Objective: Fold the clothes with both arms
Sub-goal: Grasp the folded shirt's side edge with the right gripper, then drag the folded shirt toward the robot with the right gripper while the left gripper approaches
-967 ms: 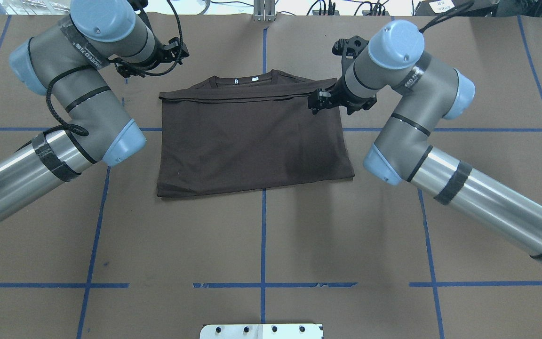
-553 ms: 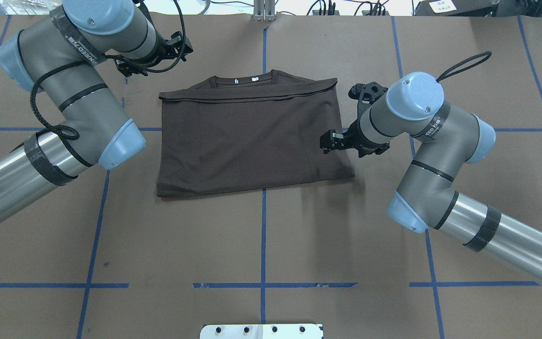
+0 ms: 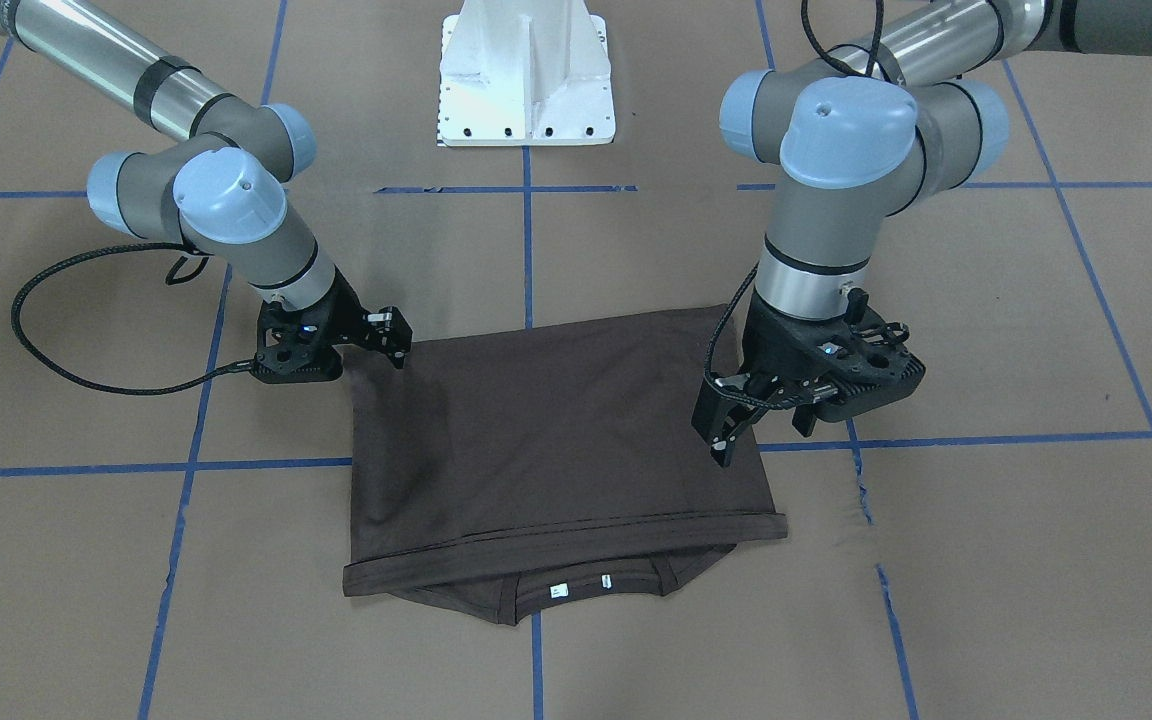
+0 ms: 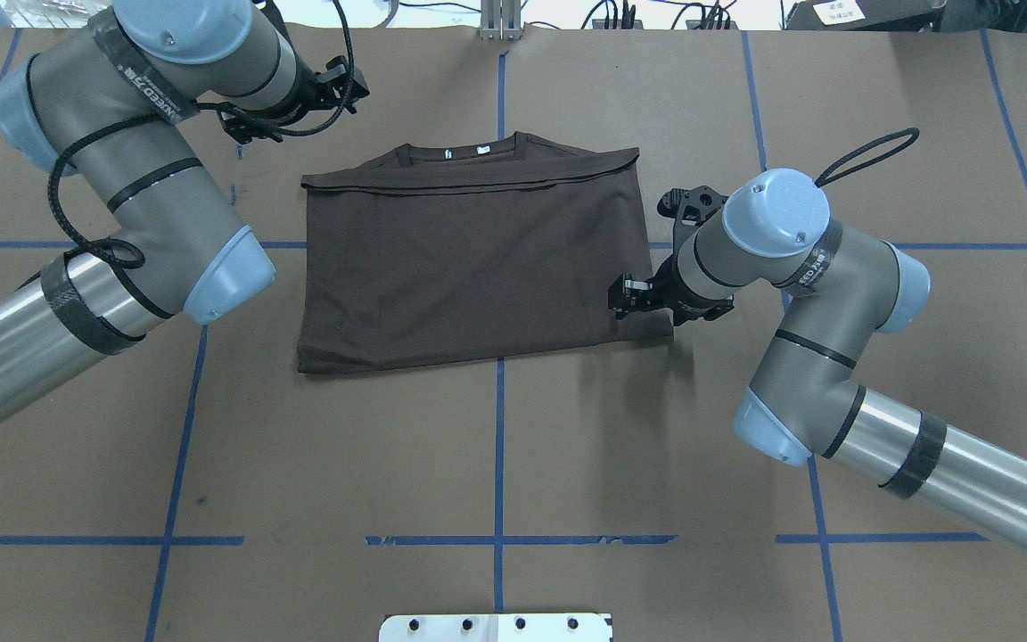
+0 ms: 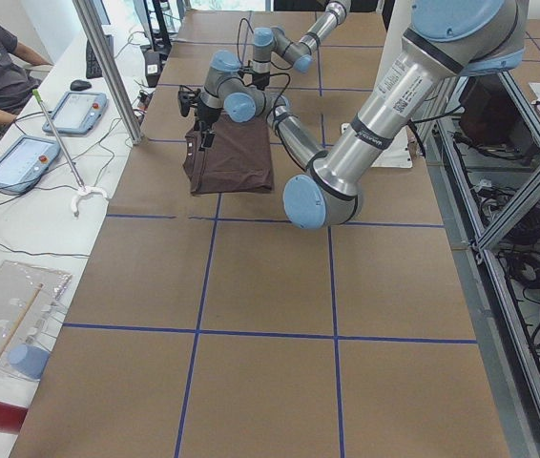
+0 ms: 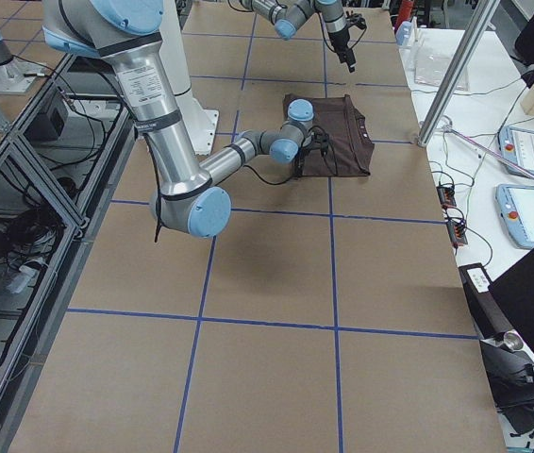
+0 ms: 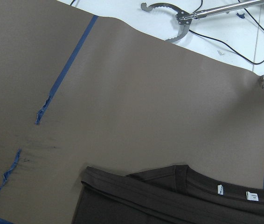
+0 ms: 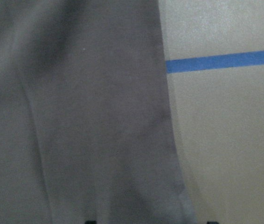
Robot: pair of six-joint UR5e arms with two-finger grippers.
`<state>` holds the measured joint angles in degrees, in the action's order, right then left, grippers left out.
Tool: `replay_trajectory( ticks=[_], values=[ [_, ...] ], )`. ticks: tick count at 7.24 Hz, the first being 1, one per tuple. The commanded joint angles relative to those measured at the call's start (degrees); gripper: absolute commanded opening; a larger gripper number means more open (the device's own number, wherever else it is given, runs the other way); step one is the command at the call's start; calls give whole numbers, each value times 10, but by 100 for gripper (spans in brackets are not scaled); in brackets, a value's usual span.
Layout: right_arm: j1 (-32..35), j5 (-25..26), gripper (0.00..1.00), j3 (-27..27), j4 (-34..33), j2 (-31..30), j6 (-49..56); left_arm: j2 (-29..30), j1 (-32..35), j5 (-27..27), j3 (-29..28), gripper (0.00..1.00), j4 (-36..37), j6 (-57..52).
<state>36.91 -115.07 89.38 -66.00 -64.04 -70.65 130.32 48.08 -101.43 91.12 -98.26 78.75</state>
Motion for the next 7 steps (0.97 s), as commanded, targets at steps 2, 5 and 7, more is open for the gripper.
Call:
replay_trajectory(
  ticks=[2, 5, 7],
  values=[
    [1, -5, 32, 4, 1, -4, 1, 0, 0, 0, 7, 100, 0, 0],
    [0, -7, 0, 6, 2, -6, 7, -1, -1, 0, 17, 100, 1, 0],
    [2, -9, 0, 53, -1, -39, 7, -1, -2, 0, 27, 100, 12, 0]
  ],
)
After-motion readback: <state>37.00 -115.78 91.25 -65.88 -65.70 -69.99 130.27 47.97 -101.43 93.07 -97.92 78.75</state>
